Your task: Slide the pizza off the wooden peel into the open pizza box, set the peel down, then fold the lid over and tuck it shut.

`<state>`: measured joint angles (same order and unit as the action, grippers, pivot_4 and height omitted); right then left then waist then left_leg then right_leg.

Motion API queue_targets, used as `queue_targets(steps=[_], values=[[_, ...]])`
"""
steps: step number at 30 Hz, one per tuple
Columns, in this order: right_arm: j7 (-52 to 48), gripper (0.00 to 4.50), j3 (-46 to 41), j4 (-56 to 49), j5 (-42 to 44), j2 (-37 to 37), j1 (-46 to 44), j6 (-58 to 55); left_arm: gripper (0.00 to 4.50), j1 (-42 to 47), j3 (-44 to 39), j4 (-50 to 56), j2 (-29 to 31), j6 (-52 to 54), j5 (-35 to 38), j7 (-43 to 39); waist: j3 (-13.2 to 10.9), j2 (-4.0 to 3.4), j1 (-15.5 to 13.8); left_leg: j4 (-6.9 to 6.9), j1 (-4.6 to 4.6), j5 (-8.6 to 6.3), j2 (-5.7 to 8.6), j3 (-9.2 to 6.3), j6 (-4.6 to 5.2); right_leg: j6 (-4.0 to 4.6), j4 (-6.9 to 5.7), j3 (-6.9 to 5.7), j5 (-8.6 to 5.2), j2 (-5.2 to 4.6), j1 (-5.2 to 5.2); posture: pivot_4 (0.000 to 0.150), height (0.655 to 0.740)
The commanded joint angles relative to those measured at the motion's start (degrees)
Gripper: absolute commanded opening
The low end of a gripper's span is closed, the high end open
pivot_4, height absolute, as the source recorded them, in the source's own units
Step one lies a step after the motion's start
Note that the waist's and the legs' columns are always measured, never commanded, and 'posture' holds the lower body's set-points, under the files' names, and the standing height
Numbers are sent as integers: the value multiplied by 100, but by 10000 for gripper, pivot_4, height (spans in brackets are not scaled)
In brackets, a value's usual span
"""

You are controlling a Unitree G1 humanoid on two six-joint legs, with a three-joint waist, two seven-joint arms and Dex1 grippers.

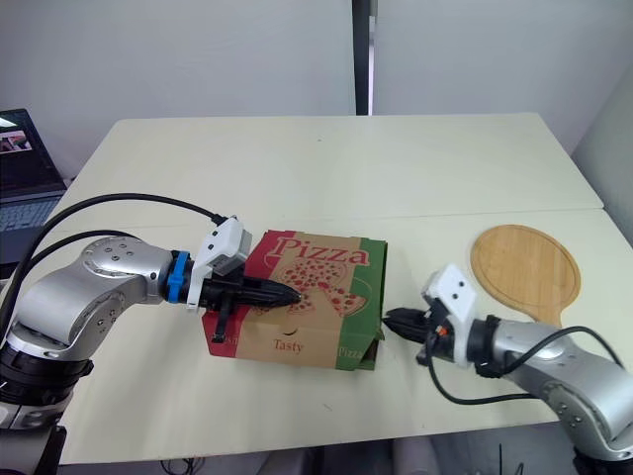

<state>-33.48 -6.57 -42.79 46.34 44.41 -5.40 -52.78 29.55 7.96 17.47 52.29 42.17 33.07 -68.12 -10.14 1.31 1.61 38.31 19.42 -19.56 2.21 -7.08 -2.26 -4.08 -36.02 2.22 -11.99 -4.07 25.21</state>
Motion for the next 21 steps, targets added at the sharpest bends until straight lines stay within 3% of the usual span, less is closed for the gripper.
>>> queue_targets(steps=[1,4,8,14,21], values=[[-245,20090,-448,-360,451,215,-83,75,0,51,-158,49,19,-60,-5,-31,0,0,1,0,0,0,0,0,0,0,-1,-1,0,0,0,1500,7400],[-293,30267,-336,-628,756,344,-154,-24,0,57,-157,23,17,-93,-35,-32,0,0,4,1,-1,0,-1,-1,1,0,-2,-1,0,0,-1,1500,7400],[-2,43993,561,-799,97,198,-462,140,0,73,-155,6,-5,-107,-56,-17,1,2,9,7,0,0,-1,-1,1,0,-3,-2,0,0,-3,1500,7400],[125,43993,1714,-609,-1137,77,-788,583,0,20,-156,90,-24,-111,-50,2,1,2,6,32,8,2,0,-2,-5,-3,-6,-2,2,1,-3,1500,7400],[4,43993,1958,-306,-1845,8,-779,1061,0,-127,-74,257,8,-196,-122,-25,1,2,-2,53,25,2,2,-4,-5,-12,-5,-4,7,0,-1,1500,7400]])
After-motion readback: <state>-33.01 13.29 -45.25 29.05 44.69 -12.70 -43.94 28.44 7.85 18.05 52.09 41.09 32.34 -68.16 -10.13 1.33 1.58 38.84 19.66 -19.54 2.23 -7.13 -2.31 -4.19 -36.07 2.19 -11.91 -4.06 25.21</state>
